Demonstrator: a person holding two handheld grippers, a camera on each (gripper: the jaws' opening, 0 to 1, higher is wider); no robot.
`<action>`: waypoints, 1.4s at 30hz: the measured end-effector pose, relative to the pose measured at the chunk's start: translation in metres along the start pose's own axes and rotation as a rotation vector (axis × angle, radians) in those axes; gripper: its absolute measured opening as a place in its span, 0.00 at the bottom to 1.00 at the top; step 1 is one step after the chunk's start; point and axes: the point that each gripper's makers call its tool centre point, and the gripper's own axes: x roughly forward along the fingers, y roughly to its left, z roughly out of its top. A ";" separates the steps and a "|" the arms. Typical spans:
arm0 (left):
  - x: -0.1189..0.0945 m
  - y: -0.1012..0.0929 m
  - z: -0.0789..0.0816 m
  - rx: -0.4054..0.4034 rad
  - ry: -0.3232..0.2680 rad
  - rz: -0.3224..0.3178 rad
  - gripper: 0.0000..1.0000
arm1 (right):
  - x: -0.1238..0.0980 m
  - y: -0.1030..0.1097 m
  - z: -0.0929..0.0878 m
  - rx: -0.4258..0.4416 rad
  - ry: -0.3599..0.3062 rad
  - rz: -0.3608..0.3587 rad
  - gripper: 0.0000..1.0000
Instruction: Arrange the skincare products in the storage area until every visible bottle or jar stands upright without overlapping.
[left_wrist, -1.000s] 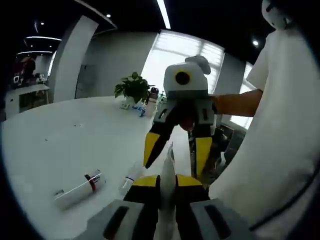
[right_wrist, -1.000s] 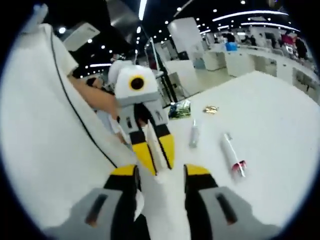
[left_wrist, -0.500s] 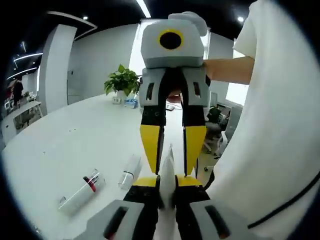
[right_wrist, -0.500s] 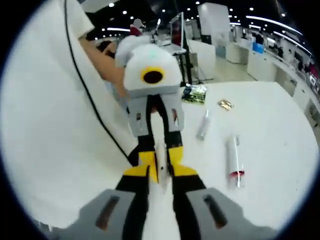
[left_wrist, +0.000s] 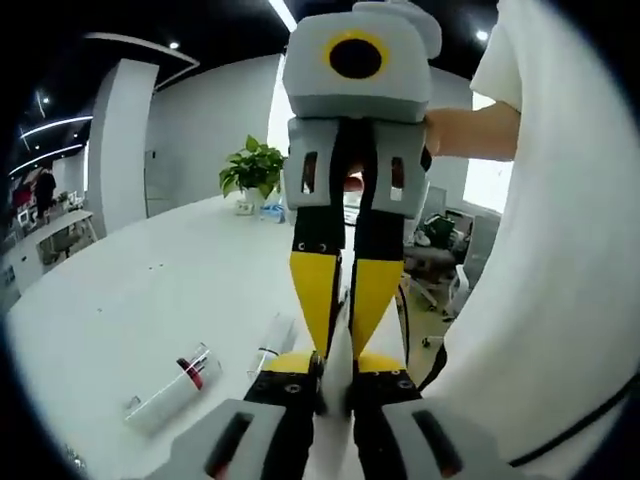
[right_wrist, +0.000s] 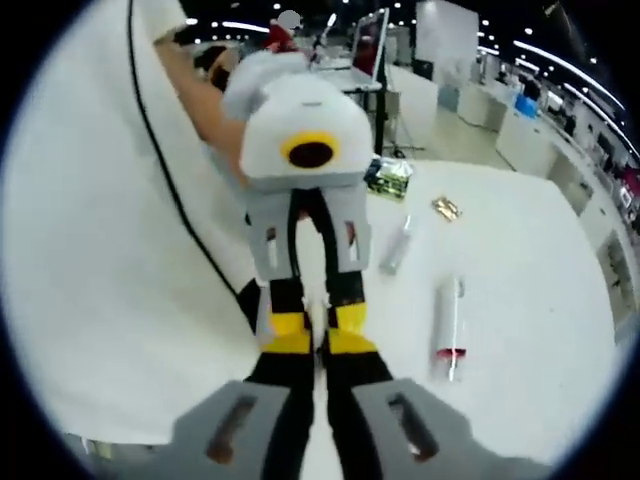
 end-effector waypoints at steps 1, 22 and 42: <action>0.000 0.000 -0.001 -0.003 -0.002 0.002 0.12 | 0.001 0.000 0.000 -0.024 0.018 0.009 0.00; -0.055 0.039 -0.043 -0.153 -0.019 0.212 0.27 | 0.025 -0.026 0.021 -0.186 0.272 0.053 0.00; -0.123 0.082 -0.074 -0.194 -0.078 0.333 0.50 | 0.025 -0.124 0.071 -0.152 0.306 -0.008 0.00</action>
